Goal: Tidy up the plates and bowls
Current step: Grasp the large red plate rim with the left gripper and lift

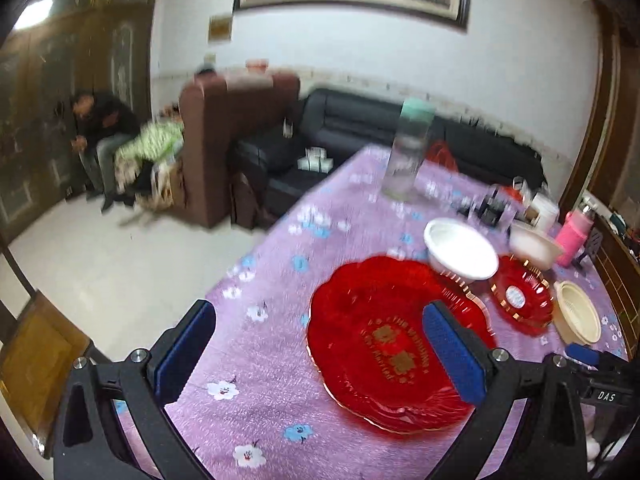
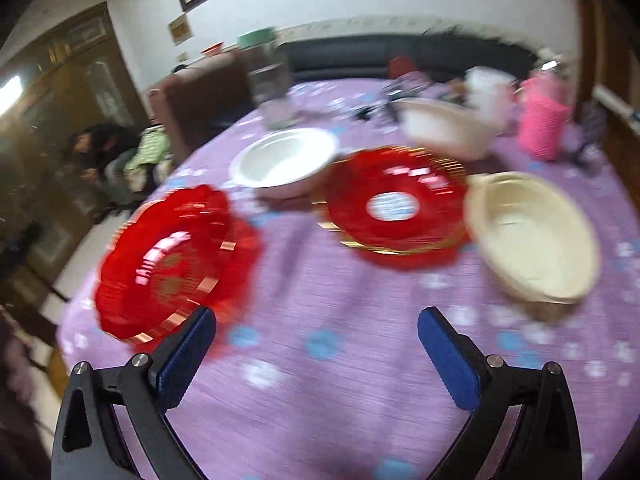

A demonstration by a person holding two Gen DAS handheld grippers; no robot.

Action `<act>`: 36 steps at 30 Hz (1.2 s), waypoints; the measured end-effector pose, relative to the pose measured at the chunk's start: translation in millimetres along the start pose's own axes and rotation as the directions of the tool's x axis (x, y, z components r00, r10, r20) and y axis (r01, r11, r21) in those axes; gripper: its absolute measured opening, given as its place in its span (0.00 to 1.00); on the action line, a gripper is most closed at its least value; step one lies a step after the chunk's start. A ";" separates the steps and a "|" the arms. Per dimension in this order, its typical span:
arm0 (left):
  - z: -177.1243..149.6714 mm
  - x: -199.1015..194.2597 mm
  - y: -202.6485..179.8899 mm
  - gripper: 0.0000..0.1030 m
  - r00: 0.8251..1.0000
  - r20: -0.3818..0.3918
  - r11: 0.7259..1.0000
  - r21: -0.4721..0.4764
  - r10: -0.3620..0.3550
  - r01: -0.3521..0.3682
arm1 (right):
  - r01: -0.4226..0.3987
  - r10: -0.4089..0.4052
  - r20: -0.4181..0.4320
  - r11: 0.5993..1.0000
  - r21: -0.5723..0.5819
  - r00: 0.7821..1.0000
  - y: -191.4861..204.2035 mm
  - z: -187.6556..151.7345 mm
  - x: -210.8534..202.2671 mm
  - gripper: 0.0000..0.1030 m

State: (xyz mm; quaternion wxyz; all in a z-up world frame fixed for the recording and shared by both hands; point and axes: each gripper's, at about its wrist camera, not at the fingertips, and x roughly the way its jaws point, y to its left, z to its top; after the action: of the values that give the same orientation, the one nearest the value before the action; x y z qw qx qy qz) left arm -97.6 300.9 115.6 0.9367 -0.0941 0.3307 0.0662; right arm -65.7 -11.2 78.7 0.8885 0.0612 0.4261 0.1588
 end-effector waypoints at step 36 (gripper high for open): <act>-0.2 72.9 28.9 0.16 0.966 -0.232 0.986 -0.150 -0.110 0.077 | -0.087 0.079 -0.084 0.992 -0.089 0.993 86.1 17.4 67.6 0.17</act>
State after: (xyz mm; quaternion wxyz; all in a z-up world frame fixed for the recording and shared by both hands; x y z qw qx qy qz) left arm -46.8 333.5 65.5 0.8831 -0.1822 0.4311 0.0330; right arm -32.3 93.0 60.8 0.8651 0.0313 0.4509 0.2175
